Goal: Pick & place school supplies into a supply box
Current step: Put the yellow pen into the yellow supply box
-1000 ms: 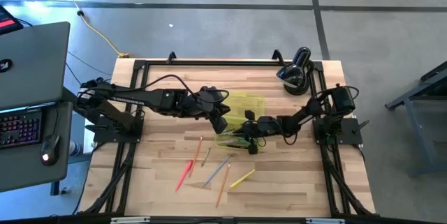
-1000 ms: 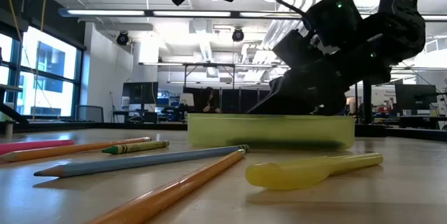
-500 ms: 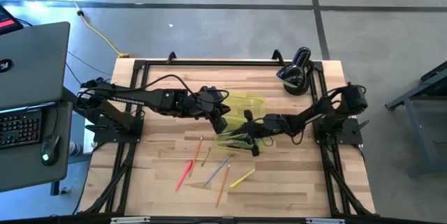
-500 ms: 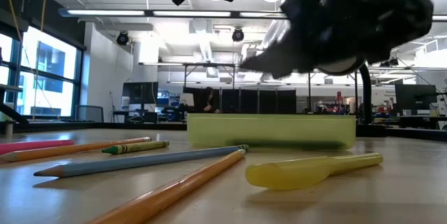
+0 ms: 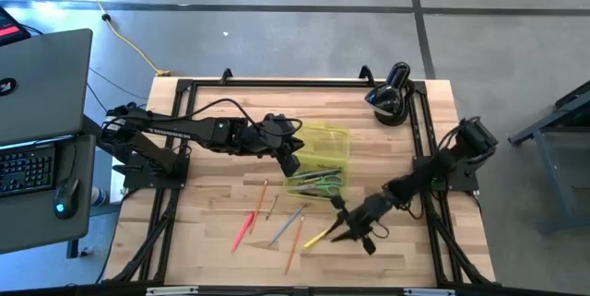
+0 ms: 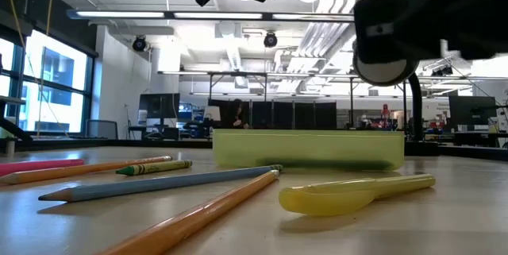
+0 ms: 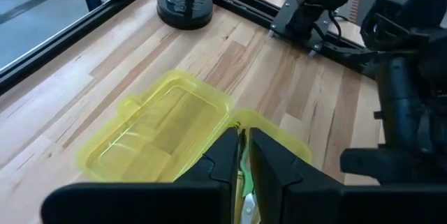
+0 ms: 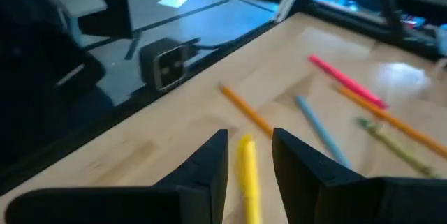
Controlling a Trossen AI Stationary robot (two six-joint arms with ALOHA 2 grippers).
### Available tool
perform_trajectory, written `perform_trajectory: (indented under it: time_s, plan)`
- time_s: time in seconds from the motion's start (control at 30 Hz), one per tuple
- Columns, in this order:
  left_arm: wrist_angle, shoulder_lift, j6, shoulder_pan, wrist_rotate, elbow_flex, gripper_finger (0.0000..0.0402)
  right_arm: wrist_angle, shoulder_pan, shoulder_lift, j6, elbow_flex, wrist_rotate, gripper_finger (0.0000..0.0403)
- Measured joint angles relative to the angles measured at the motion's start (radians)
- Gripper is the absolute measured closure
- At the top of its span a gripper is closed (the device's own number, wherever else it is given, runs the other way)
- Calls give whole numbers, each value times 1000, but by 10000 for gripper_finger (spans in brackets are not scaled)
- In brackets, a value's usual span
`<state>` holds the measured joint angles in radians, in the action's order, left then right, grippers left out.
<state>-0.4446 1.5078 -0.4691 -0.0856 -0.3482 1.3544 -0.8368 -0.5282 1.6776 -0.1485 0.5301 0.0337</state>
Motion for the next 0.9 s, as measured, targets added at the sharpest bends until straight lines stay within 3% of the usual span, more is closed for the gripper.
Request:
perform_trajectory:
  time_s: [0.2,0.53,0.7,0.9]
  plan:
    - [0,0,-7,0,3,0,334,-19,-1,76,17,0,-44,298]
    - [0,0,-8,0,25,0,334,-218,24,297,7,0,-36,303]
    - [0,0,-8,0,26,0,334,-242,52,331,-4,2,-41,309]
    - [-1,0,-8,0,26,0,334,-202,70,333,-1,2,45,309]
